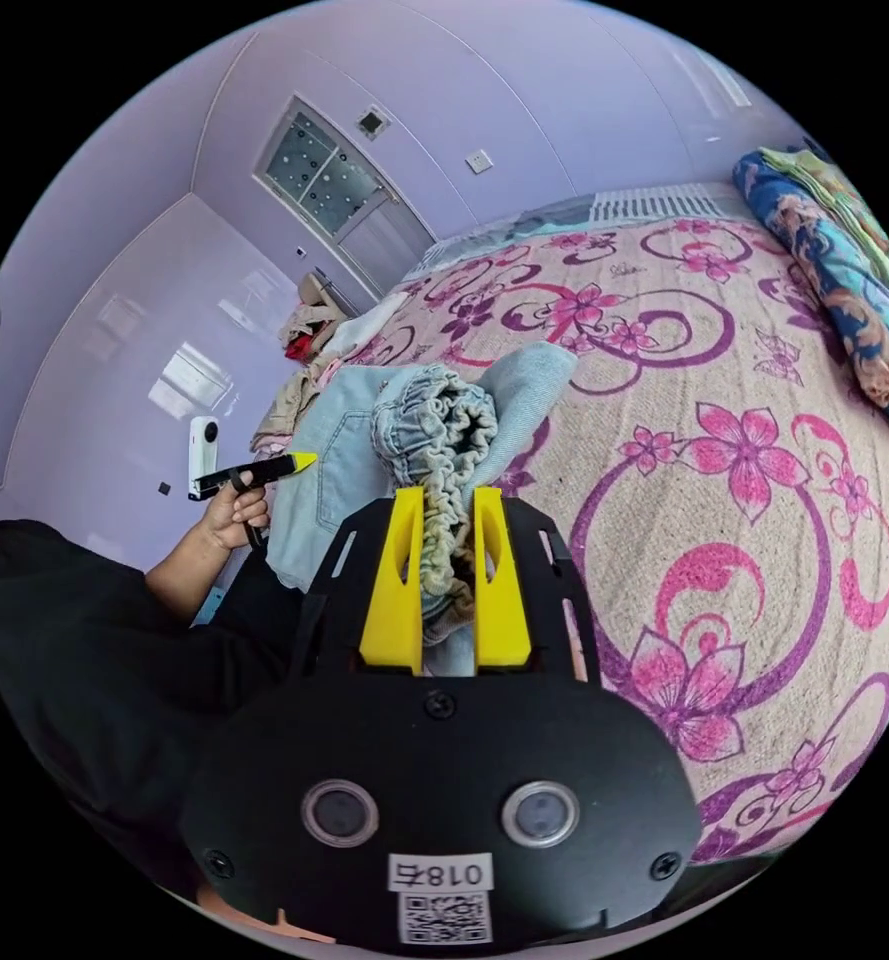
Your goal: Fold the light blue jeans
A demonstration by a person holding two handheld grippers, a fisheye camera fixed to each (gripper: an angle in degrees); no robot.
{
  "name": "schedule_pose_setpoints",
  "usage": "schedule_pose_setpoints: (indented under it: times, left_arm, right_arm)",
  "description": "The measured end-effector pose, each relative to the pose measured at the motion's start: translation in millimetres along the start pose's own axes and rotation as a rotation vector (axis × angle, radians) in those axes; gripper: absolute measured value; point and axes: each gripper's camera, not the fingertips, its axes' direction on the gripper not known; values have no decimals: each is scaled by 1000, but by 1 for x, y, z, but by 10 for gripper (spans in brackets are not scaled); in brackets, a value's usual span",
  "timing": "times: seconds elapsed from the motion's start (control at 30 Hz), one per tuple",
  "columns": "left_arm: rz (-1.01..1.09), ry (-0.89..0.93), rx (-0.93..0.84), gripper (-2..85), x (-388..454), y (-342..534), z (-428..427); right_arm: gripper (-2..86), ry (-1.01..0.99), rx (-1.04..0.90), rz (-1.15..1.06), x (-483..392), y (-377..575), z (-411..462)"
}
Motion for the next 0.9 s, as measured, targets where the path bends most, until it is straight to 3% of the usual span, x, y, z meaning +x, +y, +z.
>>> schedule_pose_setpoints:
  times: [0.2, 0.4, 0.6, 0.67, 0.73, 0.77, 0.83, 0.9]
  left_arm:
    - [54, -137, 210, 17, -22, 36, -134]
    - [124, -522, 278, 22, -80, 28, -303]
    - [-55, -684, 226, 54, -215, -19, -407]
    - [-292, -748, 199, 116, -291, -6, -407]
    - [-461, -678, 263, 139, -340, 34, -395]
    - [-523, -591, 383, 140, -360, 74, -381]
    - [-518, -427, 542, 136, -375, 133, -346]
    - [-465, -334, 621, 129, -372, 184, -303]
  right_arm:
    - [80, -209, 78, -144, -82, -73, 21]
    - [79, -467, 107, -258, -211, -201, 146]
    - [79, -609, 105, -111, -321, -308, 302]
    - [80, -577, 74, -64, -341, -327, 351]
    - [84, -498, -20, 71, -346, -336, 427]
    - [86, -464, -67, 88, -345, -337, 447]
    - [95, -360, -137, 141, -333, -330, 497]
    - [104, -459, -104, 203, -323, -333, 498]
